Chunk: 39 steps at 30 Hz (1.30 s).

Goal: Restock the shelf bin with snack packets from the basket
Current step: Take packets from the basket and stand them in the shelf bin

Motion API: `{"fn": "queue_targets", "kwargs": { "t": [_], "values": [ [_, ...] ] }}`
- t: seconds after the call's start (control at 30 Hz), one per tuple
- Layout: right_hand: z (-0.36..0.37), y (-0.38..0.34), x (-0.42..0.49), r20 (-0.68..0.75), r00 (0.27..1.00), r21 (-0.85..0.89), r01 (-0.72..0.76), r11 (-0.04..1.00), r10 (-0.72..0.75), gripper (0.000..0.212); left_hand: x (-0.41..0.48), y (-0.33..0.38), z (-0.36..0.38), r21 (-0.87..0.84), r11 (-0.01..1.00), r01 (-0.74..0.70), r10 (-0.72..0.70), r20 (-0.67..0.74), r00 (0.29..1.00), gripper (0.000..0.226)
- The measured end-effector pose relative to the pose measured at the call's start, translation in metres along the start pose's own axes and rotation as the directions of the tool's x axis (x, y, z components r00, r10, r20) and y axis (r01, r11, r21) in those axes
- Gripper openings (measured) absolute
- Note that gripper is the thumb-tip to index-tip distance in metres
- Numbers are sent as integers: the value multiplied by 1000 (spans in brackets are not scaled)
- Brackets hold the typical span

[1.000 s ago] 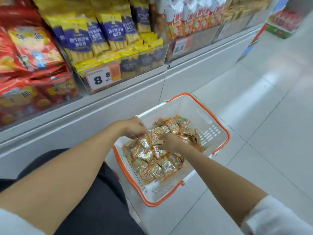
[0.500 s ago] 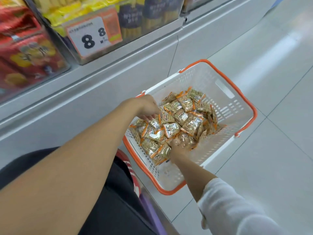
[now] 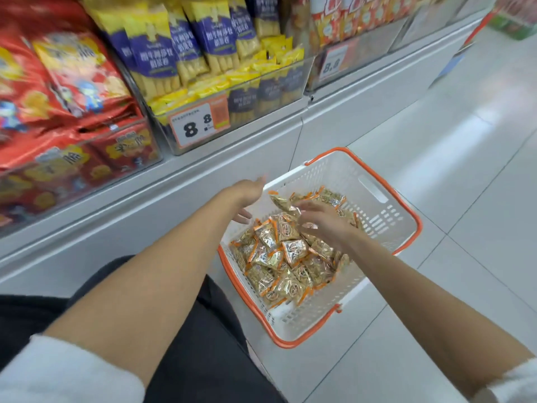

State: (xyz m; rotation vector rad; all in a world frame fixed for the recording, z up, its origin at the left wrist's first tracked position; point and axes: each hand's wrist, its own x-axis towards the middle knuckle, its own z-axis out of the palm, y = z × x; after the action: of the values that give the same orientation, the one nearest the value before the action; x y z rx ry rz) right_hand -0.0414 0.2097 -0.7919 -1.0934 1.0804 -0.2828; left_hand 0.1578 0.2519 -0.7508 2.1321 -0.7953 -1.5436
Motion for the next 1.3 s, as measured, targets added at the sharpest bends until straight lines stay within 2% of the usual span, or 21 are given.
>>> {"fn": "queue_targets", "kwargs": {
  "t": [0.07, 0.13, 0.2, 0.23, 0.27, 0.3, 0.37, 0.43, 0.5, 0.57, 0.67, 0.73, 0.8, 0.87, 1.07, 1.2, 1.3],
  "values": [
    [10, -43, -17, 49, 989, -135, 146, 980, -141, 41, -15, 13, -17, -326, 945, 16, 29, 133, 991, 62],
    [19, -77, -25, 79, 969, -145, 242, 959, -233, 55, -33, 25, -32, -497, 867, -31, 137, 179, 974, 29],
    [27, -107, -30, 52, 962, 168, 255, 952, -266, 53, -50, 34, -45, -523, 836, -164, 224, 55, 973, 8],
    [30, -119, -31, 54, 964, 309, 233, 922, -262, 39, -59, 38, -51, -534, 812, -237, 268, -21, 963, 11],
    [34, -130, -36, 82, 963, 365, 209, 907, -255, 23, -68, 42, -58, -547, 782, -300, 309, -78, 948, 14],
    [38, -140, -42, 124, 963, 323, 191, 927, -241, 16, -80, 44, -65, -556, 754, -350, 350, -111, 930, 15],
    [48, -157, -54, 171, 951, 122, 240, 963, -258, 15, -104, 48, -78, -556, 718, -419, 419, -136, 898, 16],
    [58, -177, -65, 160, 921, -22, 363, 932, -355, 11, -128, 50, -95, -533, 699, -477, 470, -159, 868, 22],
    [69, -201, -75, 129, 871, -155, 489, 858, -474, 15, -149, 54, -113, -465, 712, -526, 504, -182, 844, 27],
    [80, -225, -83, 127, 808, -321, 583, 746, -576, 23, -167, 59, -133, -352, 745, -567, 535, -192, 823, 27],
    [101, -263, -104, 181, 708, -491, 667, 561, -683, 20, -194, 70, -160, -185, 776, -603, 568, -212, 795, 21],
    [114, -285, -113, 204, 673, -479, 702, 527, -711, 13, -210, 76, -176, -180, 740, -648, 586, -302, 752, 19],
    [128, -301, -118, 227, 693, -398, 707, 584, -684, 14, -224, 81, -193, -224, 671, -707, 599, -400, 694, 15],
    [147, -311, -123, 300, 713, -415, 696, 586, -634, 21, -239, 82, -210, -238, 626, -742, 605, -451, 656, 17],
    [211, -346, -127, 395, 654, -385, 756, 530, -645, 22, -284, 72, -274, -28, 665, -746, 642, -489, 591, 27],
    [257, -375, -121, 420, 614, -361, 788, 498, -668, 21, -301, 68, -322, 112, 682, -722, 631, -590, 504, 30],
    [289, -395, -108, 448, 570, -337, 821, 460, -689, 23, -313, 65, -355, 181, 700, -691, 636, -597, 489, 27]
  ]
}}
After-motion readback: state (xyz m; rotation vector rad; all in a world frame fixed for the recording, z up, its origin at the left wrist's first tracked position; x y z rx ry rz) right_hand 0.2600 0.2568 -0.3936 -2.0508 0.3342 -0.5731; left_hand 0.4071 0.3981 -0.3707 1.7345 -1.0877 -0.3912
